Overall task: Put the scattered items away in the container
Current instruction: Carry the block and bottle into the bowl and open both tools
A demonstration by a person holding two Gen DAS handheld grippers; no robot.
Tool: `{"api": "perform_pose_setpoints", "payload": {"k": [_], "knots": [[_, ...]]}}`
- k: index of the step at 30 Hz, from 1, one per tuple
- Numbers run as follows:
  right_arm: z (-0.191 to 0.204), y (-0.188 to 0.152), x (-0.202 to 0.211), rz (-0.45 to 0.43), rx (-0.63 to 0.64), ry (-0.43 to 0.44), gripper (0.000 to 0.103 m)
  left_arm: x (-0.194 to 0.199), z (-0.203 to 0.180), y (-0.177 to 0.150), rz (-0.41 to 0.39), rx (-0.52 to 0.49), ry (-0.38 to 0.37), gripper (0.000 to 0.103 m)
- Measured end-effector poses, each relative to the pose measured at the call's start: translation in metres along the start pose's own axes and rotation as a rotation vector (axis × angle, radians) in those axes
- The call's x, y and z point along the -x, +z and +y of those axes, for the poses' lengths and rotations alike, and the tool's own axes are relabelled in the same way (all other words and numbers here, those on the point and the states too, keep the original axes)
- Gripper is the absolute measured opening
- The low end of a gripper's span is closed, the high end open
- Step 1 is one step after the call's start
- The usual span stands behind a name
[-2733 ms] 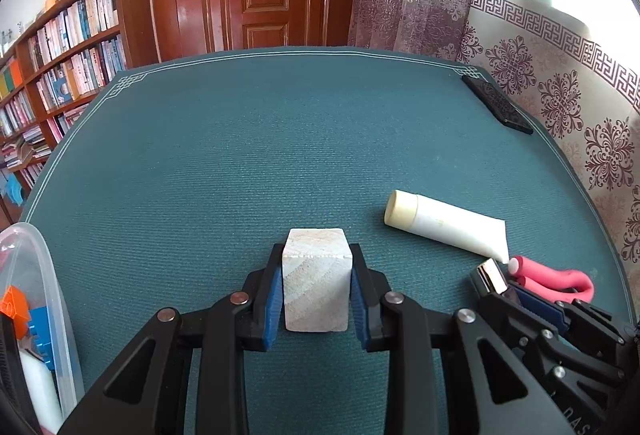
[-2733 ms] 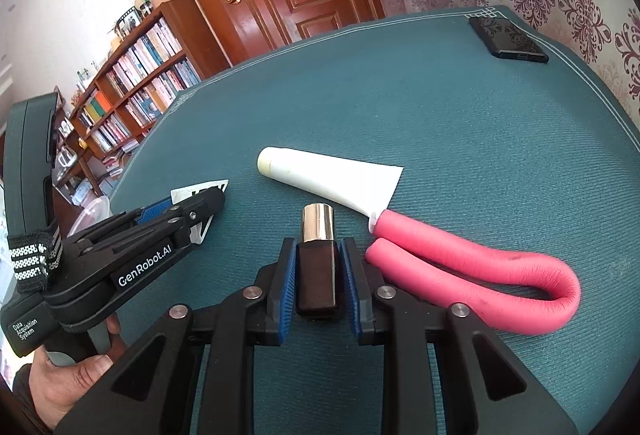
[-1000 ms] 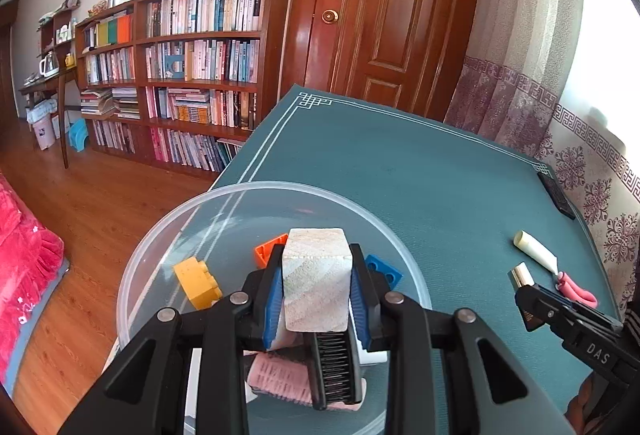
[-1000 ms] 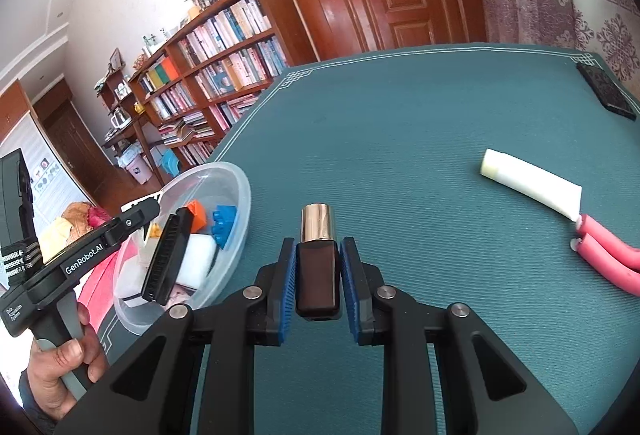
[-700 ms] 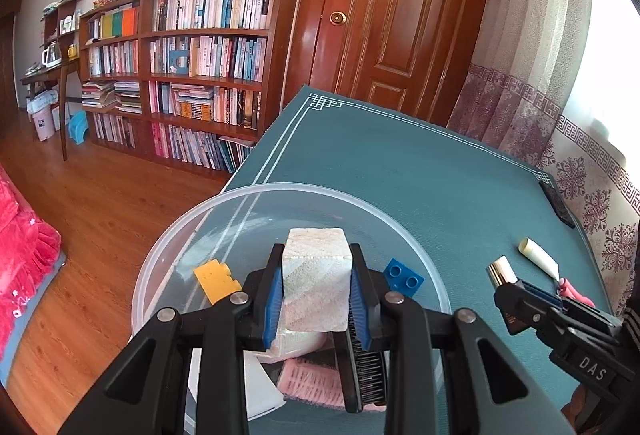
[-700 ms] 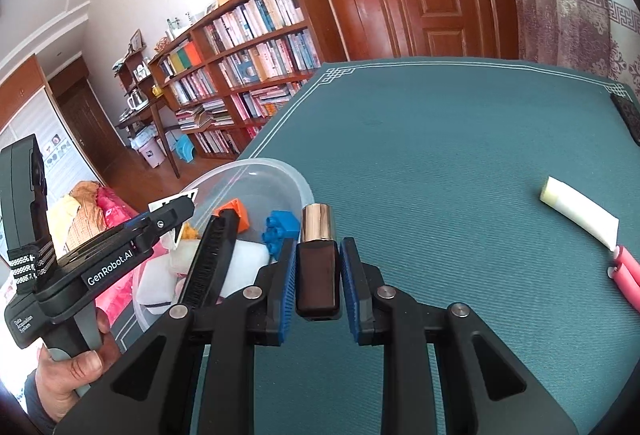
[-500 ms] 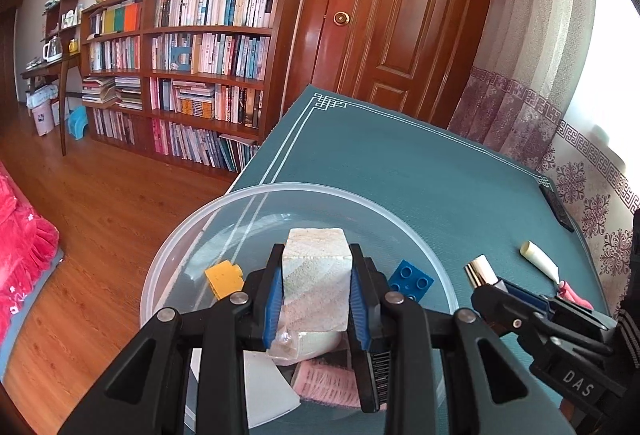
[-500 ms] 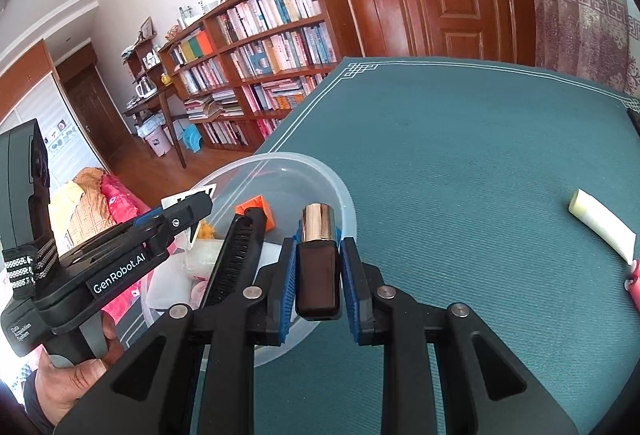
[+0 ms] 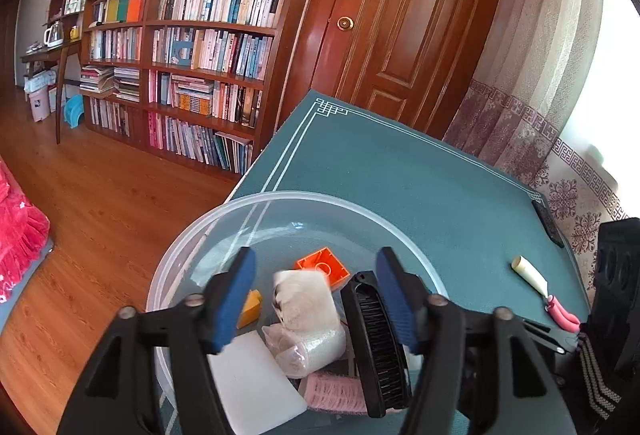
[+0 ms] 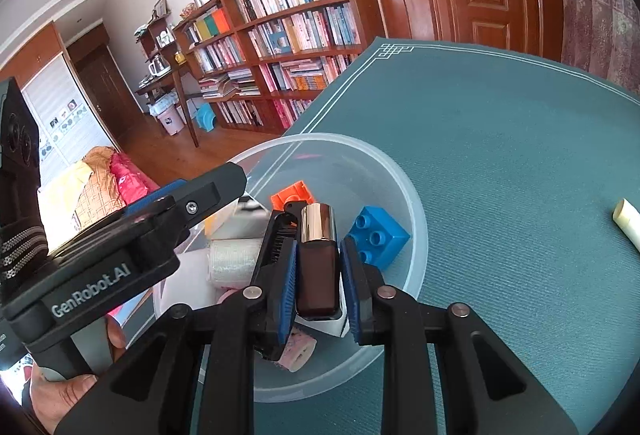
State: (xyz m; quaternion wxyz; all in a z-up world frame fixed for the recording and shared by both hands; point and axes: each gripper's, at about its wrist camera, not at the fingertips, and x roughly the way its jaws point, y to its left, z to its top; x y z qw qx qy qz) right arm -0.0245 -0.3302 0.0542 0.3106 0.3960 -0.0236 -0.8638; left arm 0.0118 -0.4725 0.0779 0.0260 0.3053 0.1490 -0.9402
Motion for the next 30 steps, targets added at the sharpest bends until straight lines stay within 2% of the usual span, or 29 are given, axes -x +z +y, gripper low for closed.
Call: {"api": "perform_pose_setpoints", "payload": {"k": [8, 15, 17, 19, 30], "knots": [[-0.007, -0.001, -0.001, 0.021, -0.045, 0.049, 0.025, 0.000, 0.000, 0.000, 0.004, -0.006, 0.002, 0.077], [-0.006, -0.002, -0.002, 0.031, -0.047, 0.060, 0.025, 0.001, -0.001, 0.000, 0.004, -0.011, 0.001, 0.080], [-0.007, -0.002, -0.003, 0.037, -0.047, 0.060, 0.030, 0.001, -0.001, 0.000, 0.004, -0.010, 0.001, 0.080], [-0.008, -0.003, 0.000, 0.027, -0.050, 0.045, 0.053, 0.002, -0.001, 0.000, 0.004, -0.009, 0.003, 0.080], [-0.013, -0.011, 0.019, -0.035, -0.055, -0.001, 0.055, 0.001, -0.002, -0.001, 0.015, -0.019, 0.007, 0.081]]}}
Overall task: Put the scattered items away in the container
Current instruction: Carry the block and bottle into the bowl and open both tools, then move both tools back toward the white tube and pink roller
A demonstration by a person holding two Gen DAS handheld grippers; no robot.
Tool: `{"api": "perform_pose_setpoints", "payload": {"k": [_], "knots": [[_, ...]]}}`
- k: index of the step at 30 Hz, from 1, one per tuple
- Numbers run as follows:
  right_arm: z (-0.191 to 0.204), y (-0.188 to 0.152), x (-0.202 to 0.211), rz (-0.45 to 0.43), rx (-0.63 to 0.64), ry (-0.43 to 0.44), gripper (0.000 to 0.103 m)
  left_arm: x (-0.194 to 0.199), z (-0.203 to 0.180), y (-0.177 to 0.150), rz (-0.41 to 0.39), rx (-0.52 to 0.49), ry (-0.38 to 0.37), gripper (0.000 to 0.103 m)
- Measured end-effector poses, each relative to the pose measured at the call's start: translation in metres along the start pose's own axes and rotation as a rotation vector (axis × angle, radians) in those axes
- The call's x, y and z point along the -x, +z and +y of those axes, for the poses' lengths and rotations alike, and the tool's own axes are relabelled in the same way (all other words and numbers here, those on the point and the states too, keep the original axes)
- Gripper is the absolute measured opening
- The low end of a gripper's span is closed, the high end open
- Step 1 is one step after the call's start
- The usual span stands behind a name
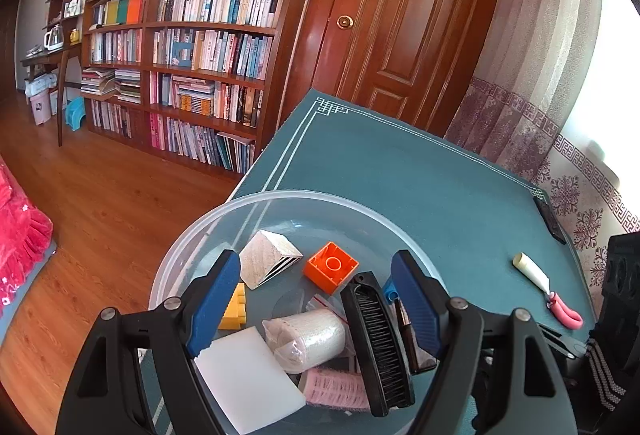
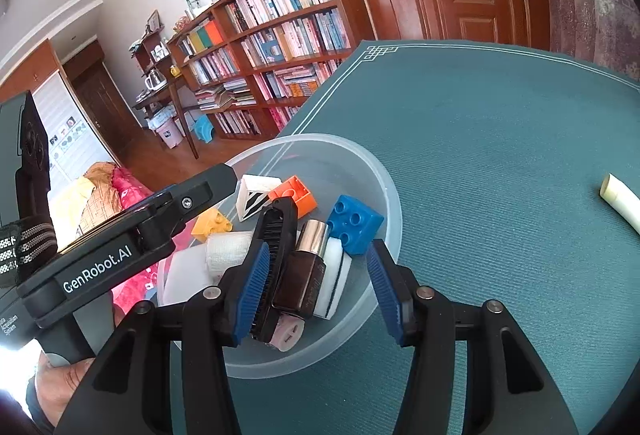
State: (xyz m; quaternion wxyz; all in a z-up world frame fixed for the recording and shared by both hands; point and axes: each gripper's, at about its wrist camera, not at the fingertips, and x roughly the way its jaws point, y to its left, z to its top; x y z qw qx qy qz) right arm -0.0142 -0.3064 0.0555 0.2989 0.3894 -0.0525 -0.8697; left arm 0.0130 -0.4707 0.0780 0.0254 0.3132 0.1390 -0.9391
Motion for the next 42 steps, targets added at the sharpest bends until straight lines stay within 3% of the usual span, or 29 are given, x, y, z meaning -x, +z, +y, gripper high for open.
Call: {"api": "perform_pose_setpoints", "payload": {"k": [24, 42], "knots": [[-0.077, -0.020, 0.056, -0.086, -0.148, -0.126, 0.055, 0.001, -0.042, -0.014, 0.024, -0.076, -0.031, 0.082], [-0.185, -0.044, 0.126, -0.146, -0.252, -0.291, 0.055, -0.001, -0.133, -0.022, 0.055, -0.230, -0.114, 0.082]]}}
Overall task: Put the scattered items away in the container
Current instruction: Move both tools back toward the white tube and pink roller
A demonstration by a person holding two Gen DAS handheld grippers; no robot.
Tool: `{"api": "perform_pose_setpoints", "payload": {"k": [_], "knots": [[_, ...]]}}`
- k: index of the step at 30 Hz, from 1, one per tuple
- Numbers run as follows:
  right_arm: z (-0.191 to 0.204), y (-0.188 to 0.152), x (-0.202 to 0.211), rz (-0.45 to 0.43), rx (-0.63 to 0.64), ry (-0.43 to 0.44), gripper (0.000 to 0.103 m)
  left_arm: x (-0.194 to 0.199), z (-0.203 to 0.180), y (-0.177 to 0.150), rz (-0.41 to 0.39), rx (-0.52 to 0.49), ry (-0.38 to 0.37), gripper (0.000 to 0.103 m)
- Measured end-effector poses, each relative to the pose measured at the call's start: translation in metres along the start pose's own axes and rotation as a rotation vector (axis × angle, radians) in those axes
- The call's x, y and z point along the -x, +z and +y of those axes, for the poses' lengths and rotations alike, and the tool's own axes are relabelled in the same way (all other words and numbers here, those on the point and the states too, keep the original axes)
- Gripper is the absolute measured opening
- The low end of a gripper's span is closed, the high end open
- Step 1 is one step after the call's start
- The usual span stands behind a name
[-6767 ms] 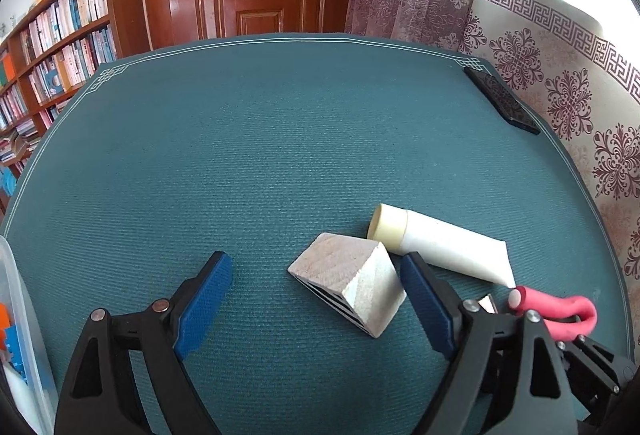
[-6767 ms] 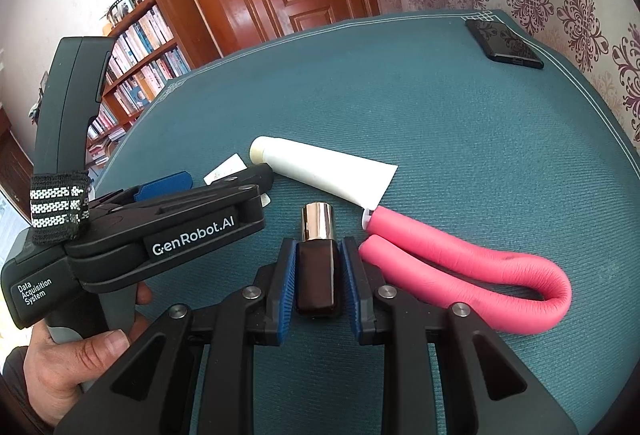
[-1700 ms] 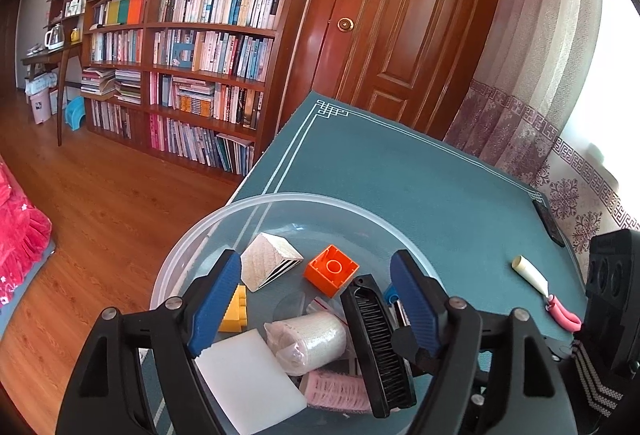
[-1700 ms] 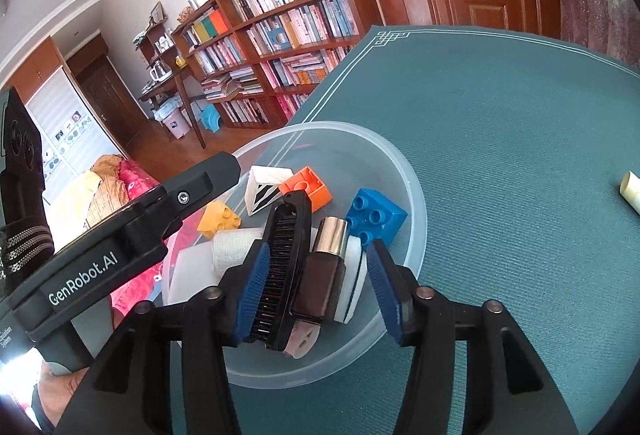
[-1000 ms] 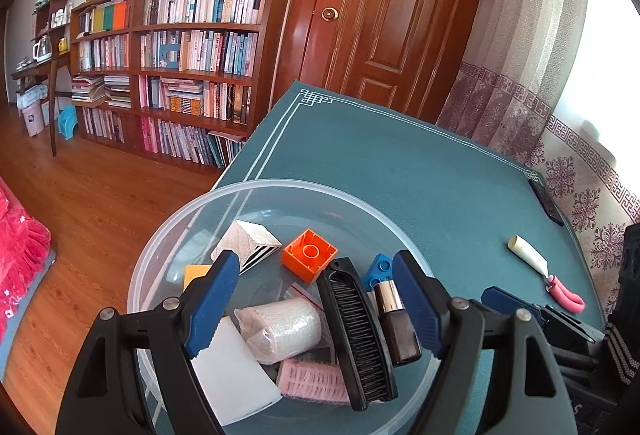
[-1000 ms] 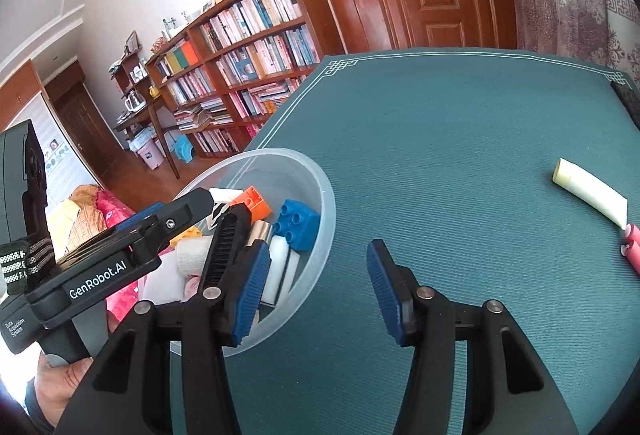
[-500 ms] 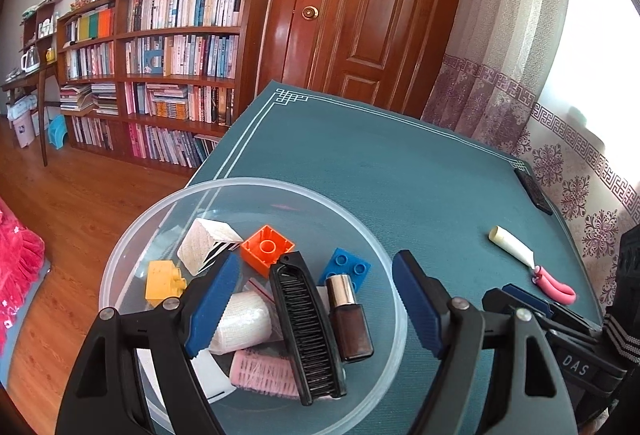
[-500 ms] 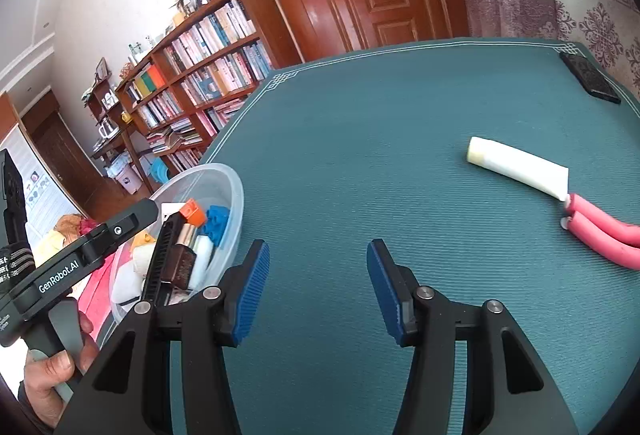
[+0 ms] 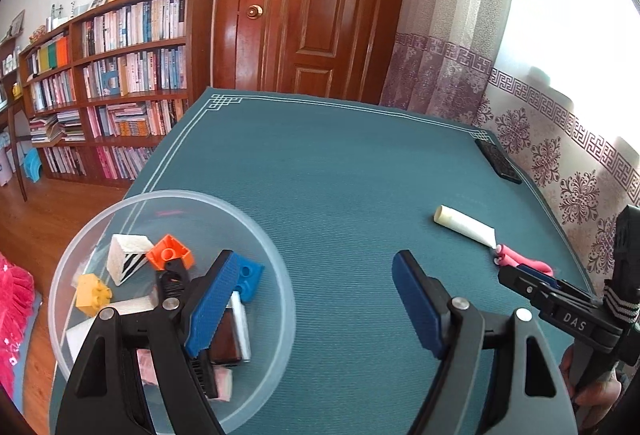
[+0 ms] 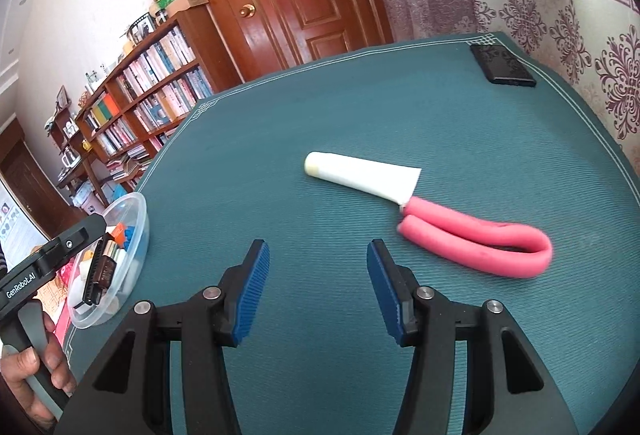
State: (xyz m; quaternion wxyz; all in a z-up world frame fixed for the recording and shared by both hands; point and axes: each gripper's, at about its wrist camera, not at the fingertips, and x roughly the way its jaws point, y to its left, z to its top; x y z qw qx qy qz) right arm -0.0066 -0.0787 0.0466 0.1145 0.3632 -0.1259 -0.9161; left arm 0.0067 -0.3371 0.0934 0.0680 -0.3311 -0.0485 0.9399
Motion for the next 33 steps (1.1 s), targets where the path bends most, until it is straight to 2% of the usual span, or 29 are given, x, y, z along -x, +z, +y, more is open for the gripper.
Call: {"api": "perform_pose_setpoints", "payload": {"k": [6, 13, 18, 24, 33], "knots": [[-0.035, 0.008, 0.010, -0.010, 0.011, -0.031, 0.055, -0.012, -0.039, -0.002, 0.040, -0.041, -0.057, 0.082], [-0.064, 0.020, 0.001, 0.016, 0.060, -0.044, 0.055, -0.028, -0.074, -0.006, 0.092, -0.081, -0.101, 0.082], [-0.075, 0.028, -0.011, 0.046, 0.130, -0.045, 0.055, -0.040, -0.094, -0.007, 0.128, -0.099, -0.115, 0.082], [-0.086, 0.032, -0.025, 0.108, 0.146, 0.027, 0.055, -0.053, -0.116, -0.003, 0.146, -0.122, -0.126, 0.082], [-0.084, 0.026, -0.030, 0.129, 0.209, 0.023, 0.055, -0.083, -0.139, 0.002, 0.199, -0.110, -0.151, 0.082]]}}
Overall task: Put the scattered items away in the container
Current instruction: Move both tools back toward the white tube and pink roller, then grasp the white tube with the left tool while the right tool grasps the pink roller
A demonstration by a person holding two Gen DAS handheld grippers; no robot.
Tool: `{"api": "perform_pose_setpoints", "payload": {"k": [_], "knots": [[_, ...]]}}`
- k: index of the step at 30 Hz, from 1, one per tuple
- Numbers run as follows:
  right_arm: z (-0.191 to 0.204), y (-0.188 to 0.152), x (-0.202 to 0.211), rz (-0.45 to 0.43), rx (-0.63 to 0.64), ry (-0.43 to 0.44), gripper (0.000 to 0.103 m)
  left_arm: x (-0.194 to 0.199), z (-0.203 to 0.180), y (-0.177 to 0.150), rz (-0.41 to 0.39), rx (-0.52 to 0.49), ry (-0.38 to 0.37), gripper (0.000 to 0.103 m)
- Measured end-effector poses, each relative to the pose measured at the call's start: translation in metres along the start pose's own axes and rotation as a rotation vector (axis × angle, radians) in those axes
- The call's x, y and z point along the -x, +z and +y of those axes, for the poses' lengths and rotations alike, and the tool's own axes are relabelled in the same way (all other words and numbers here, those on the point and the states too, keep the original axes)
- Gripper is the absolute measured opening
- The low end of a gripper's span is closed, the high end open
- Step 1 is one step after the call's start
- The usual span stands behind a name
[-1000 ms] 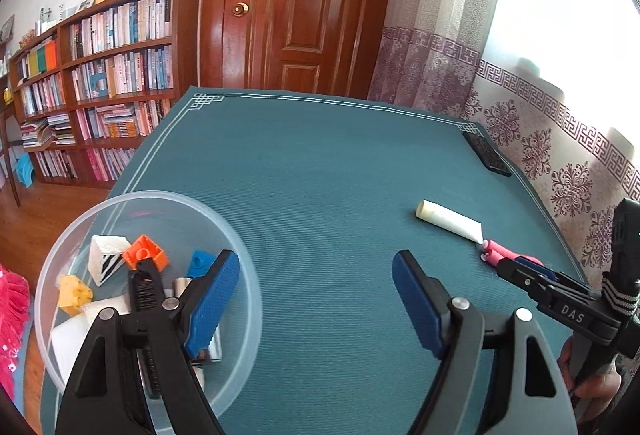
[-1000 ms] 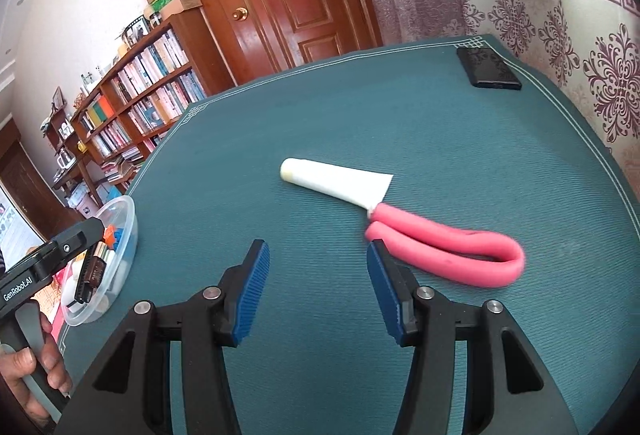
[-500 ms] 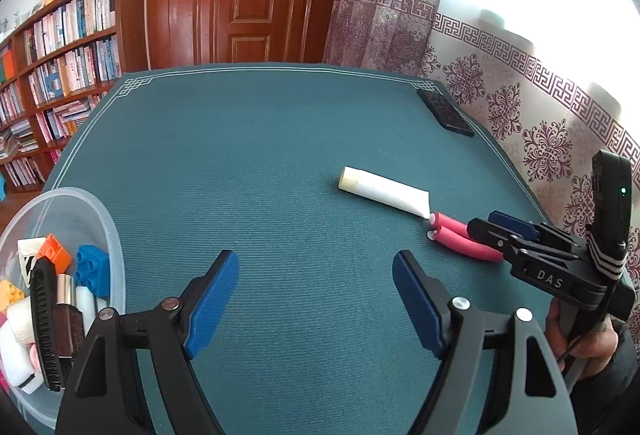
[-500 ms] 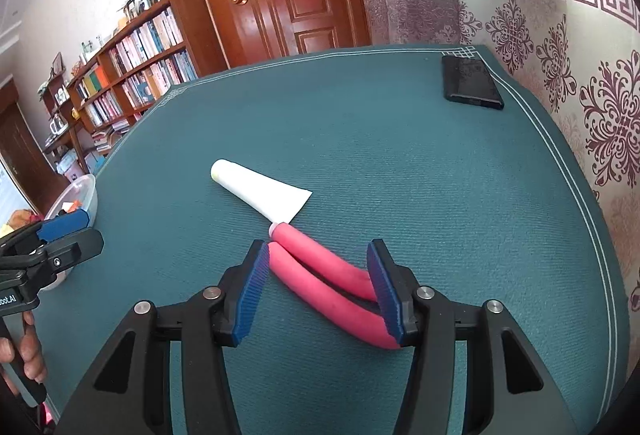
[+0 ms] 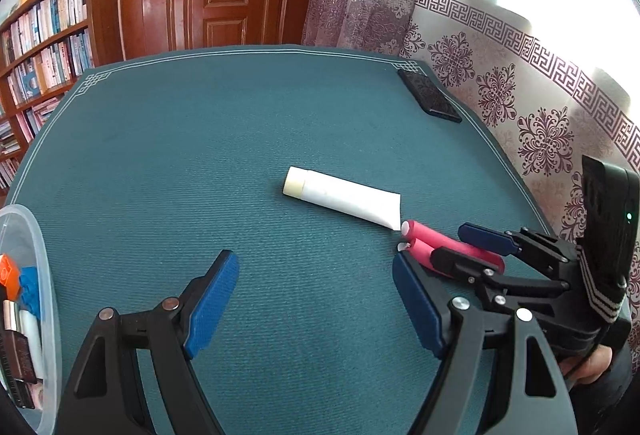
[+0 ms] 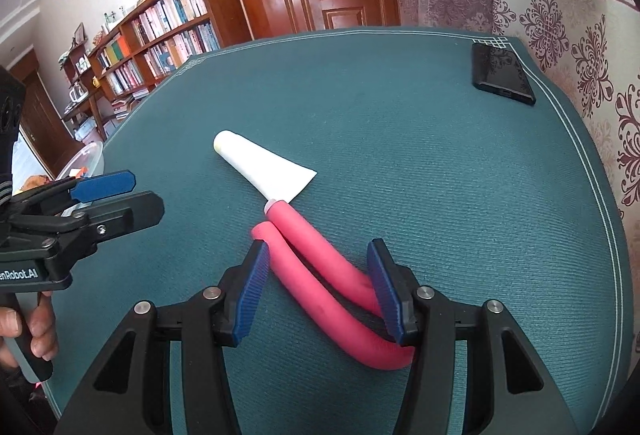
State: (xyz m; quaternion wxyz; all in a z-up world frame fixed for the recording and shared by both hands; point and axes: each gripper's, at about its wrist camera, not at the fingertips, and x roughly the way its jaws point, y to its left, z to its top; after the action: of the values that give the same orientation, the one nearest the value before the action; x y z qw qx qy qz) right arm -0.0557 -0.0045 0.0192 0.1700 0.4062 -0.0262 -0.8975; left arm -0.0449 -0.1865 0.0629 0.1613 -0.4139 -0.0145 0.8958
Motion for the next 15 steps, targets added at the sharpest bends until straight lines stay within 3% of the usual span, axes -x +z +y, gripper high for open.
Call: {"api": "perform_pose_setpoints", "payload": {"k": [15], "knots": [[-0.001, -0.004, 0.003, 0.002, 0.005, 0.039, 0.055, -0.056, -0.006, 0.029, 0.071, 0.087, -0.009, 0.082]]}}
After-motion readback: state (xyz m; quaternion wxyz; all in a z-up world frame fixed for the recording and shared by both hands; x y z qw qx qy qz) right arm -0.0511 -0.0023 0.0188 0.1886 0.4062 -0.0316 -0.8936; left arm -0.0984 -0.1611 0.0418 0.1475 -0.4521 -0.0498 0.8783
